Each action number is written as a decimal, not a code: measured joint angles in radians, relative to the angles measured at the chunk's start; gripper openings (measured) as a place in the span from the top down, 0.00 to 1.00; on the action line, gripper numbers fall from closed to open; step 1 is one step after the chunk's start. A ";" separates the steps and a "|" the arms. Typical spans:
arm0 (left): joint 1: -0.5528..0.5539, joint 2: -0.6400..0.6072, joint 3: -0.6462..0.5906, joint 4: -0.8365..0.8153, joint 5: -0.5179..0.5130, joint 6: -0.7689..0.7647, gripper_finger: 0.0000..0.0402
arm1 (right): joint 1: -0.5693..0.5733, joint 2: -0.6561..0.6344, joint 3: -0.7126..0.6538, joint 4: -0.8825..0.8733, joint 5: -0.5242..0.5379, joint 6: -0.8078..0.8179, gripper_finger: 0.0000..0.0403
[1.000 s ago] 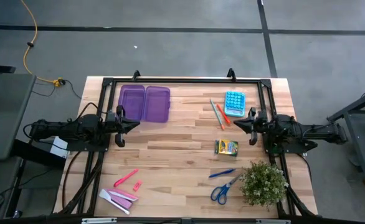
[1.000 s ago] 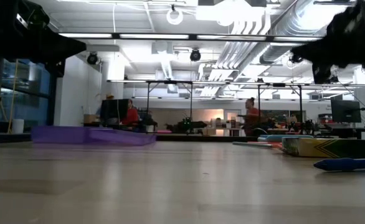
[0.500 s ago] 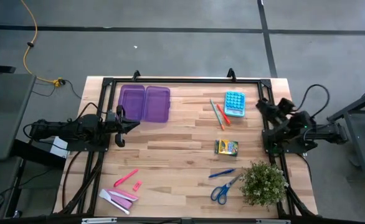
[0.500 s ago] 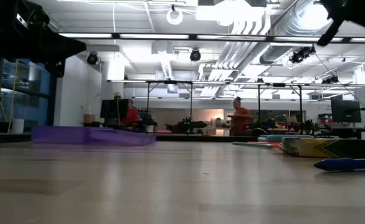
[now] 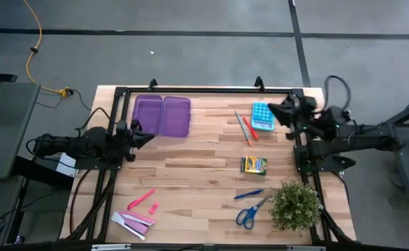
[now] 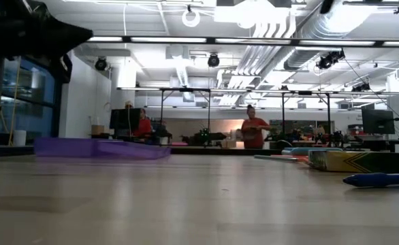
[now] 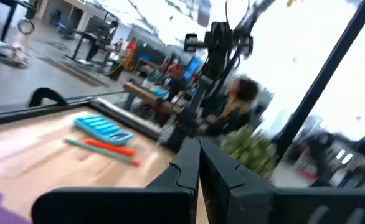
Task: Pack school essentials
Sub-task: Put the blue scissors into the purple supply box
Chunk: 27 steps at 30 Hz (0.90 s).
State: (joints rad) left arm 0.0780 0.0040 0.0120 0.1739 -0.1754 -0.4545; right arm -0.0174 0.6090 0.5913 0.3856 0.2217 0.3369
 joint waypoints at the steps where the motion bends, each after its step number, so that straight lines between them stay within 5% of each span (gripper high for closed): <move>1: 0.000 0.000 0.000 0.022 -0.004 -0.040 1.00 | 0.000 0.030 0.032 -0.042 -0.023 -0.004 1.00; 8: -0.002 0.053 0.078 0.236 -0.013 -0.135 1.00 | 0.001 0.188 0.158 -0.186 -0.144 0.020 1.00; 18: -0.002 0.333 0.482 -0.091 -0.018 0.072 1.00 | 0.000 0.330 0.258 -0.187 -0.263 0.039 1.00; 23: -0.002 0.410 0.542 -0.116 -0.016 0.099 1.00 | 0.000 0.389 0.324 -0.225 -0.313 0.076 1.00; 27: -0.002 0.434 0.543 -0.122 -0.017 0.090 1.00 | 0.027 0.471 0.489 -0.506 -0.374 0.078 0.94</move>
State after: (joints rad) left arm 0.0765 0.4379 0.5549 0.0521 -0.1921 -0.3644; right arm 0.0095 1.0795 1.0800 -0.1202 -0.1520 0.4145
